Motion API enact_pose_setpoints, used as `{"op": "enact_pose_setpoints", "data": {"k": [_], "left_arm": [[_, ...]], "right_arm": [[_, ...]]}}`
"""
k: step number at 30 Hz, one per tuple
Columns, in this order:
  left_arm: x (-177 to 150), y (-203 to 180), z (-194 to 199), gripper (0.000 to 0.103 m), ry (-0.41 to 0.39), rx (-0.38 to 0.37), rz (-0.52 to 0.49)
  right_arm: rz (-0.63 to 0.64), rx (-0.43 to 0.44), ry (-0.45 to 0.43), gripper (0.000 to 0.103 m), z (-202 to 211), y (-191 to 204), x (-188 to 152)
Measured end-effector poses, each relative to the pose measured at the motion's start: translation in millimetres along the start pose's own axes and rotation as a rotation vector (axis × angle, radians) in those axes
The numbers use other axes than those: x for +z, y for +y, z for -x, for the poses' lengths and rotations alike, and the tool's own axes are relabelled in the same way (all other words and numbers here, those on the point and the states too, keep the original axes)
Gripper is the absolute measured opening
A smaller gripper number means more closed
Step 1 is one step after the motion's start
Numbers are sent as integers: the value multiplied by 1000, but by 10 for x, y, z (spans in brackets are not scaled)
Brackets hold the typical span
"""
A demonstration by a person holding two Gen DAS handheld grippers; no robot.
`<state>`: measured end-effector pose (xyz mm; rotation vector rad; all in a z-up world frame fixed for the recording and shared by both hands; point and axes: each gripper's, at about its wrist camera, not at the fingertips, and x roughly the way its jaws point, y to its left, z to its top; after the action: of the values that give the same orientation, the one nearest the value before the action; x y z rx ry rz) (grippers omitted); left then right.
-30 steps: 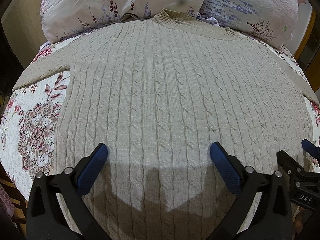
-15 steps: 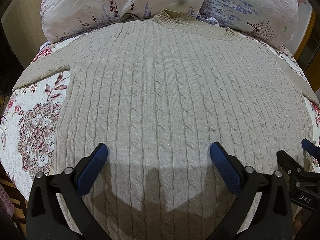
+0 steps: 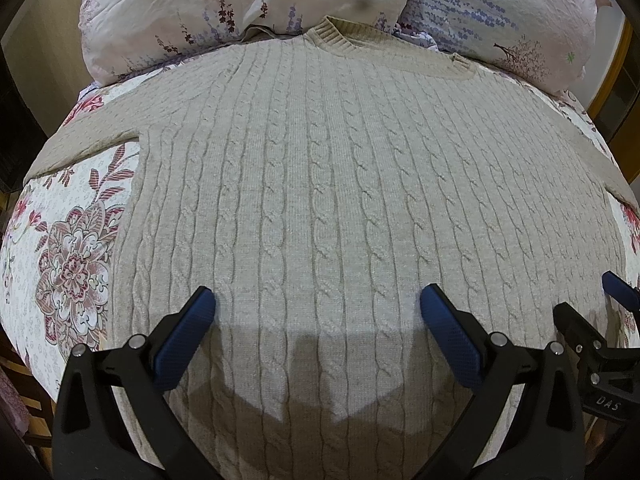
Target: Fold small clothes
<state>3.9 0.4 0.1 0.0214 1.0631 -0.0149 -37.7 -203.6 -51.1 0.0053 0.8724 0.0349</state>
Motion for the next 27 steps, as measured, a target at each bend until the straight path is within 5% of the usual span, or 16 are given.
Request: {"op": "enact_pose_setpoints", "data": {"k": [6,11,16,19,22,25,27], "left_arm": [[6,3,13,101,7,0,0],[130,148,144,101,-68,52,45],[288,555,254,101,-163,28,174],[364,878,238,101,-168,20,277],[402,1259,238,101,-170,31,384],[395,1687,266,101,-184,54,474],[412,1914,293,101,-198,66,513]], "right_arm": [[-127,21,-71,102,150,-590,215],[-569,-83,-154,100,245,-2281,477],[-1057,-109,-183,64,151,-3822,256],[-1262,-71,-194,49,36,-4272,48],[-1296,-62,-228,40,-24,-4400,45],[-1260,-73,-215,11,-161,-4440,136],[-1217,-113,-215,8,-140,-4424,233]]}}
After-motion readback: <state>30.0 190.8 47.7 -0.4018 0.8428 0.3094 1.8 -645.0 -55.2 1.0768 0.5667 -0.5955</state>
